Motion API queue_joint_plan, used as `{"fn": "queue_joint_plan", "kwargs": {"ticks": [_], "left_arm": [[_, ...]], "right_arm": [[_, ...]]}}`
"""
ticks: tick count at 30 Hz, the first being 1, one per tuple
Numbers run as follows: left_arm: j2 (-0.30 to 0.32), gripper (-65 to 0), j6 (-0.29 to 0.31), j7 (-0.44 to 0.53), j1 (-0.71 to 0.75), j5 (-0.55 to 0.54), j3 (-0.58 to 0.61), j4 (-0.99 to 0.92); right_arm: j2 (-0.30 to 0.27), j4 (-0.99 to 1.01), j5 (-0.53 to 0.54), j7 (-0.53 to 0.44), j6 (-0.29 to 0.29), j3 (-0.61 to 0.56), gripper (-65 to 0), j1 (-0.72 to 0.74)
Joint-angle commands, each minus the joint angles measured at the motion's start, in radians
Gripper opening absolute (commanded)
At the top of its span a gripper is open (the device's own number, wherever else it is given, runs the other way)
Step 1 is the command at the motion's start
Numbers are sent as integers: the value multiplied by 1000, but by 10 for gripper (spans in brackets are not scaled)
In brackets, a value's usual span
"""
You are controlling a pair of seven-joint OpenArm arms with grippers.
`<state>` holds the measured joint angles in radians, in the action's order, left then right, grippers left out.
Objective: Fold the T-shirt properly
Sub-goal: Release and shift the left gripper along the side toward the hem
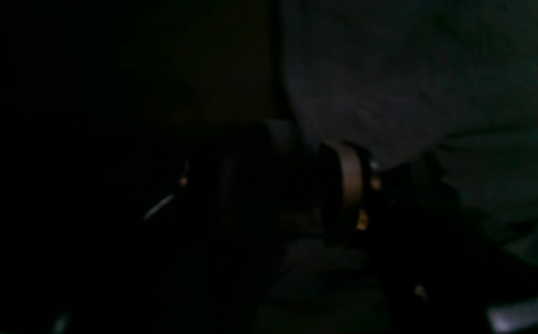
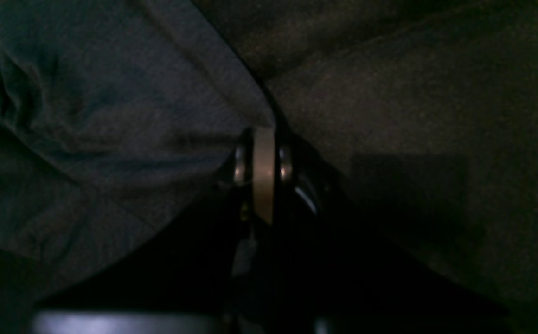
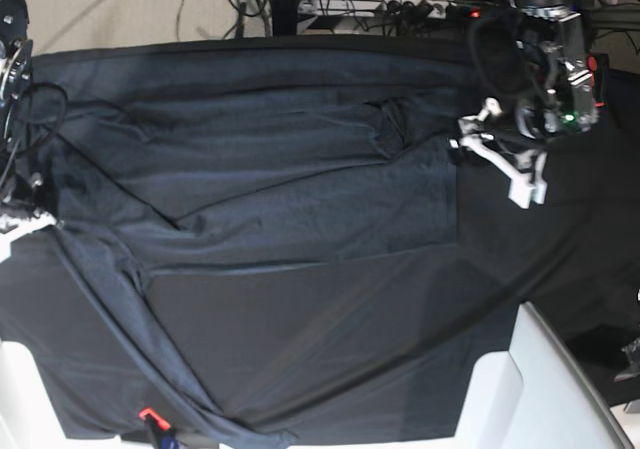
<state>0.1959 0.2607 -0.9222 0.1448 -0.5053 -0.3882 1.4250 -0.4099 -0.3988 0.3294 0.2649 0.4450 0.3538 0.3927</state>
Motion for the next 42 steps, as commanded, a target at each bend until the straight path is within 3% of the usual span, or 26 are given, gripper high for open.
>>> {"fn": "queue_joint_plan", "kwargs": {"ticks": [1,4,8,15,19,27,33,36,40,42], "left_arm": [[12,-308,-2,13,-6,-14,-38,26],[17,-311,-2,13,-18,-13,-137,33],[37,-313,-2,13,-106,12,-145,-11],[33,-313,-1,24,-330,116,-110,-323],[30,-313,-1,79,-446,161,-110,-510],[-2,-314,-1,177,-549,164,100,-698],[-43,-319,-1,214,-561,165,105,-741],[-43,-413,-1,214,-561,165,105,-741],[-43,-645,-1,216,-561,168,104,-741],[-42,-650,-1,216,-561,170,104,-741]], "right_arm": [[-24,-13,7,-19,7,3,-648,22],[-24,-13,7,-19,7,3,-648,22],[-22,-13,7,-19,7,3,-648,24],[-19,-13,7,-19,7,3,-648,24],[-22,-15,7,-17,7,3,-648,25],[-22,-15,7,-19,7,3,-648,27],[-24,-15,7,-20,7,3,-648,28],[-24,-15,7,-22,7,3,-648,28],[-22,-15,7,-22,7,3,-648,28],[-20,-15,7,-23,7,3,-648,28]]}}
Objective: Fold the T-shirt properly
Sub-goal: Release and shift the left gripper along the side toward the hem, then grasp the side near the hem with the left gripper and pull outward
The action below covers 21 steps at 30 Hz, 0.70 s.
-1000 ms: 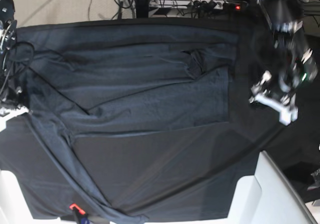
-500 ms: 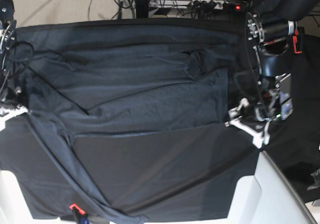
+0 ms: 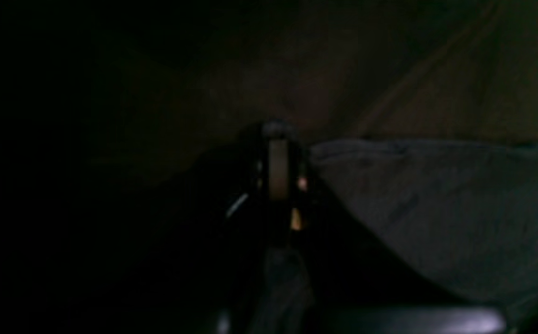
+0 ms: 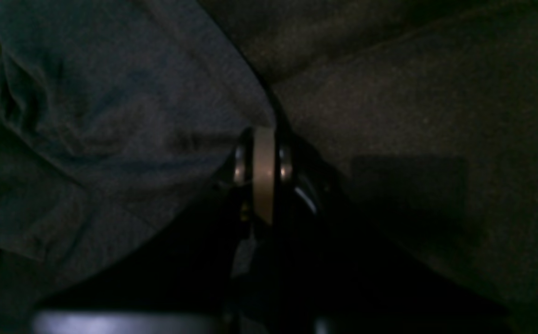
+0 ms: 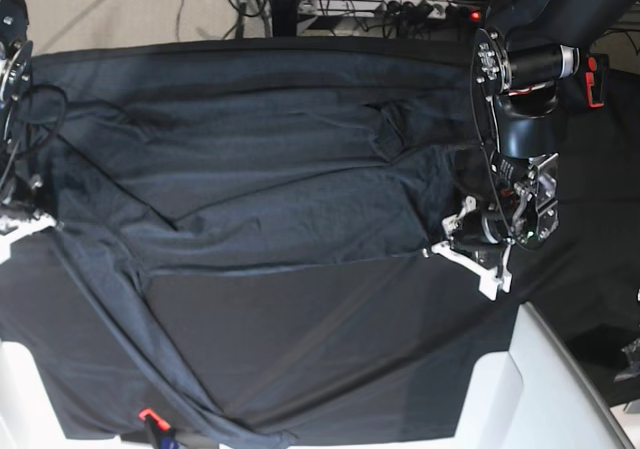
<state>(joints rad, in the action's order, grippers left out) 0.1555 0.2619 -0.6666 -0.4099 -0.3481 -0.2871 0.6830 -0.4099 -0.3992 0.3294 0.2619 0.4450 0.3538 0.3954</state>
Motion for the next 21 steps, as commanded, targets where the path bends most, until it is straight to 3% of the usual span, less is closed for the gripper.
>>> {"fn": "queue_joint_plan", "kwargs": {"ticks": [1,12,21], "left_arm": [[0,-650,-2,-40,-8,13,2,5],[3,-650,-2,-51,-60,8,4,63],[-3,-650,-2,-152,-60,5,1,229]], "right_arm": [[-19,-14,7,-20,7,3,-648,26],[-19,-131,7,-17,7,3,-648,21],[-22,-136,6,-19,7,1,-648,21]]}}
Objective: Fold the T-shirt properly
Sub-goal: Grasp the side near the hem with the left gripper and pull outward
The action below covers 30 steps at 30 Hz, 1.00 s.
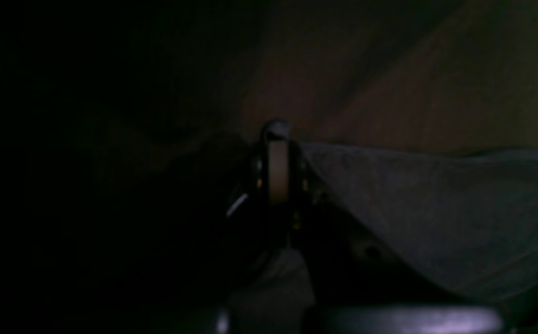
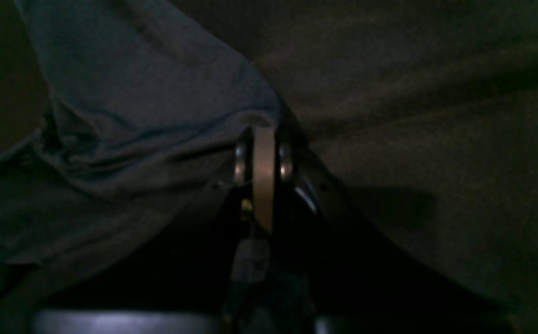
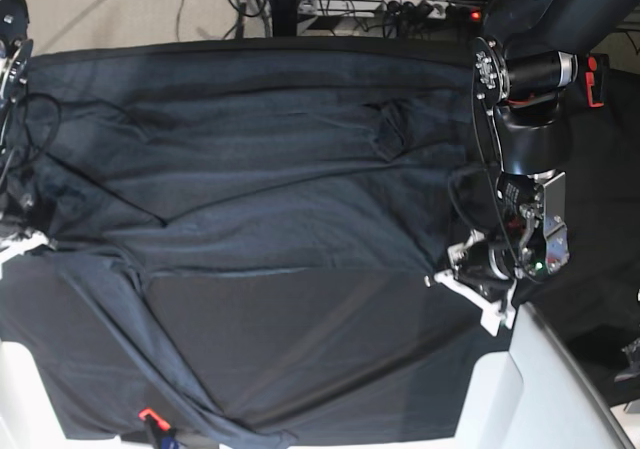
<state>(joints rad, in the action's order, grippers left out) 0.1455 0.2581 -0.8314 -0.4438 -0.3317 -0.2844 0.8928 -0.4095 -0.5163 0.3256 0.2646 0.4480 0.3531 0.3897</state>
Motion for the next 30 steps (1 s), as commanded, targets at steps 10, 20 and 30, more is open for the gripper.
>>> {"fn": "queue_joint_plan", "kwargs": {"ticks": [10,20,30], "left_arm": [[7,-650,2,-13,-22,-11,-2,93],[6,-650,2,-12,-40,-11,-2,93],[-1,-650,2,-10,-77,-11,-2,93]], "right_arm": [[-18,-61,10,-24,4,2,-648,41],[-18,-91,10,-23,4,2,-650,45],[-16,-89,10,-78,4,2,-650,45]]}}
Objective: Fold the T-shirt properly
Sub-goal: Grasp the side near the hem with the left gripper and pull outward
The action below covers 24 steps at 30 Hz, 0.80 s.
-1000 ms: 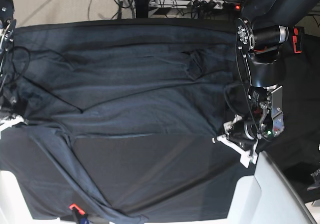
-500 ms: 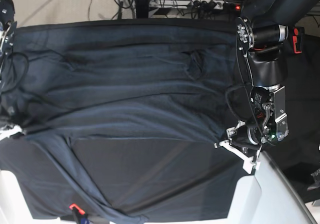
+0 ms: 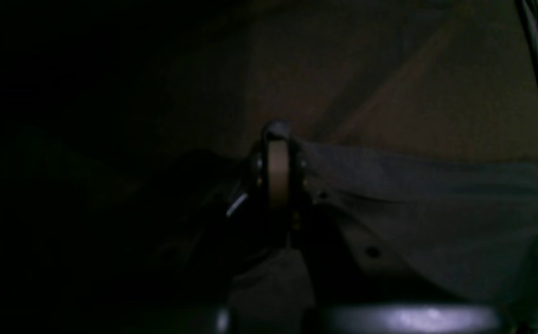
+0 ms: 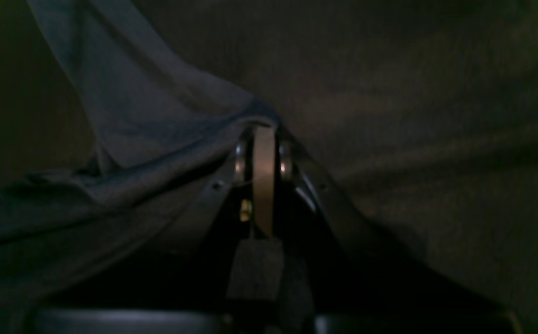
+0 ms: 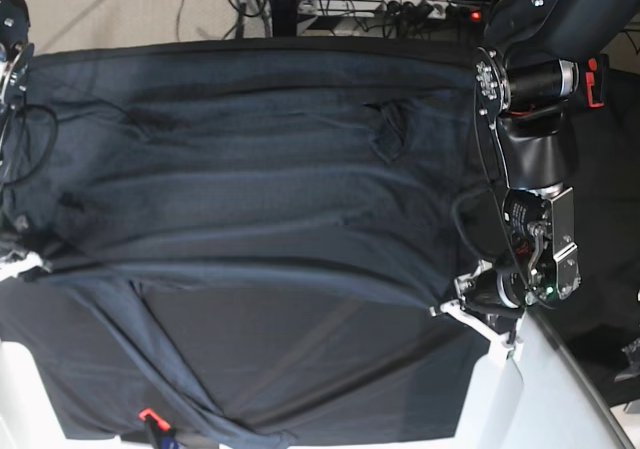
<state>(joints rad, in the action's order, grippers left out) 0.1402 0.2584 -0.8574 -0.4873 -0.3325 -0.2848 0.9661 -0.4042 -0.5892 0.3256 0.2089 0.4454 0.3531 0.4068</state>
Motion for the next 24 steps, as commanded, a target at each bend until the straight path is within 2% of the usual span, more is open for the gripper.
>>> {"fn": "queue_joint_plan", "kwargs": {"ticks": [1,19,24], "left_arm": [[0,-650,2,16,-35,-10,-1,20],[-3,-650,2,19,-38,-10,-3,21],[-4,-650,2,14,12,-10,-1,113]], "right_arm": [[-22,-16,10,-22,6,2,-650,28],[-22,-10,8,-24,3,1,-650,28],[-22,-8,8,-19,2,1,-650,24]]}}
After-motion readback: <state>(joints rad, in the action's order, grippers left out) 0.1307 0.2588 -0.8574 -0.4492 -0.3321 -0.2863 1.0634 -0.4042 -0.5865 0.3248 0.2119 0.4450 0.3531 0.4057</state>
